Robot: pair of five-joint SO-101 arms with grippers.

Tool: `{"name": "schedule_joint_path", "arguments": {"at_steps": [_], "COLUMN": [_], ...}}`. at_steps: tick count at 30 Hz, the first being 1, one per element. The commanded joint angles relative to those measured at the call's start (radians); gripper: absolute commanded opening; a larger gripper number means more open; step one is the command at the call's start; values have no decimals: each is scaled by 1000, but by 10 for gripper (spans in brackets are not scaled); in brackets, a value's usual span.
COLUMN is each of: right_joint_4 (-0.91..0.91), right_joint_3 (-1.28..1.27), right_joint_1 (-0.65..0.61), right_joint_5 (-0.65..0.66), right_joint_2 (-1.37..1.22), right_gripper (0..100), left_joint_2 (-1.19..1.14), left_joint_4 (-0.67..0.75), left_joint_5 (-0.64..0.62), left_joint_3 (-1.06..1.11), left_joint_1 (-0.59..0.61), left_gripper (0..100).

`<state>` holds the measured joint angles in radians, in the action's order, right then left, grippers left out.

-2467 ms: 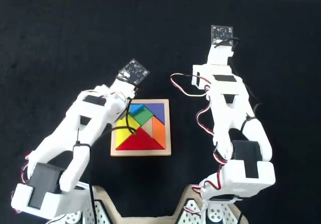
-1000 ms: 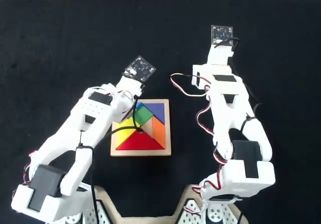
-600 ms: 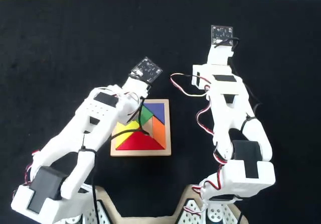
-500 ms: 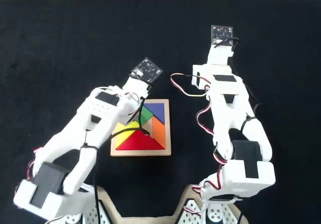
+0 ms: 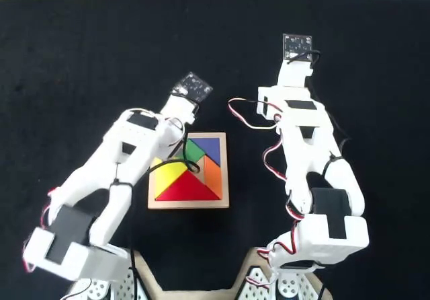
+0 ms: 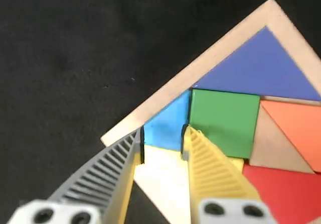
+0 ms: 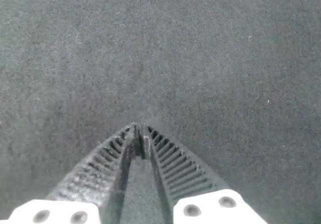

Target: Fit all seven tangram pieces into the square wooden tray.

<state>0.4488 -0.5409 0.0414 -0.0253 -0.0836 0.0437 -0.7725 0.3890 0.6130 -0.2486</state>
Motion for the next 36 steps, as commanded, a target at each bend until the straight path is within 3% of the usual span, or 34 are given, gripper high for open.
{"name": "schedule_joint_path", "arguments": {"at_steps": [1,7,10,15,20,27,36], "right_joint_4": [6,8,52,245,431,450,430], "right_joint_3": [59,56,61,94,82,31,58], "right_joint_1": [-6,-20,-43,-75,-189,-218,-262], "right_joint_5": [9,9,9,11,74,71,71], "right_joint_2": [15,10,8,10,7,7,-79], "right_gripper": [12,12,12,11,11,11,11], "left_joint_2": [158,276,334,480,571,525,473], "left_joint_4": [-46,-48,-57,-46,37,302,324], "left_joint_5": [-2,-3,-11,-135,-184,-365,-388], "left_joint_3": [-22,56,93,243,421,576,556], "left_joint_1": [19,48,163,354,357,361,387], "left_gripper": [141,141,141,141,141,141,141]}}
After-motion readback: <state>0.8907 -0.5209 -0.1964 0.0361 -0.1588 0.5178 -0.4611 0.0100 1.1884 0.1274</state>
